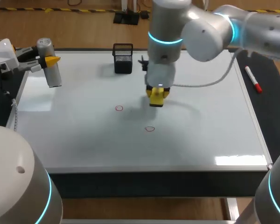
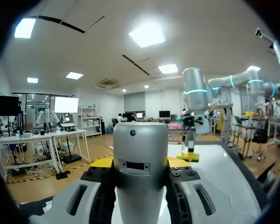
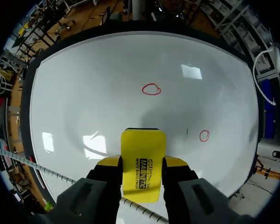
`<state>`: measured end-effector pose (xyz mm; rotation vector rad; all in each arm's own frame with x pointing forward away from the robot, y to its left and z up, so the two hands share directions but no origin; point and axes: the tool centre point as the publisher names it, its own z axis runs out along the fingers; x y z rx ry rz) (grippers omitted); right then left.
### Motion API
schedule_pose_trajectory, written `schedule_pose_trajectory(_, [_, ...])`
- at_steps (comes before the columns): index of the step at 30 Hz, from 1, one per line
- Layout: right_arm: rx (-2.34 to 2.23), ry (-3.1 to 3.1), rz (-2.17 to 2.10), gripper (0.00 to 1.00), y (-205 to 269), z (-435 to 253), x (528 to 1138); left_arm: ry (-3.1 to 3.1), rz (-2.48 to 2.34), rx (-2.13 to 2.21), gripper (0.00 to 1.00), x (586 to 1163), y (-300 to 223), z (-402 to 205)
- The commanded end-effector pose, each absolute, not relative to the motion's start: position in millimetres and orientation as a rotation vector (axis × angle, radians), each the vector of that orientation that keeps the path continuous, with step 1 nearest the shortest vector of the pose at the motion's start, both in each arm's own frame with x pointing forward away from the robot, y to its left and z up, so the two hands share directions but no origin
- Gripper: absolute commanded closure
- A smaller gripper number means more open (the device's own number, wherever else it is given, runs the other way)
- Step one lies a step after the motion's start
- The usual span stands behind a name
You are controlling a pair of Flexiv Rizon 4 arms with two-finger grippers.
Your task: Pick up the inspection probe, press it on each red-marked spot on the whiteboard one by one, put down the probe, pick up the eraser, and wipe off all the red marks.
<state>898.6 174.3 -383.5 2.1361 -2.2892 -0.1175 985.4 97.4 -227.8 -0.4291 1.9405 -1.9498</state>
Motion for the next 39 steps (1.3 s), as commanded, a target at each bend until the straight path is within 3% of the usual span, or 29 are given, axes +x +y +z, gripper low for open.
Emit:
schedule_pose_trajectory(1, [2.095, -2.206, -0.039, 1.0, 214.0, -390.8, 896.1, 1.94, -1.948, -0.429, 1.0, 984.8, 97.5, -226.8])
schedule_pose_trajectory(22, [2.145, -2.098, -0.078, 1.0, 322.9, -402.6, 877.8, 1.94, -1.948, -0.429, 1.0, 984.8, 97.5, -226.8])
schedule_pose_trajectory(39, [2.2, -2.105, -0.039, 1.0, 334.0, -418.4, 876.9, 1.94, -1.948, -0.429, 1.0, 984.8, 97.5, -226.8])
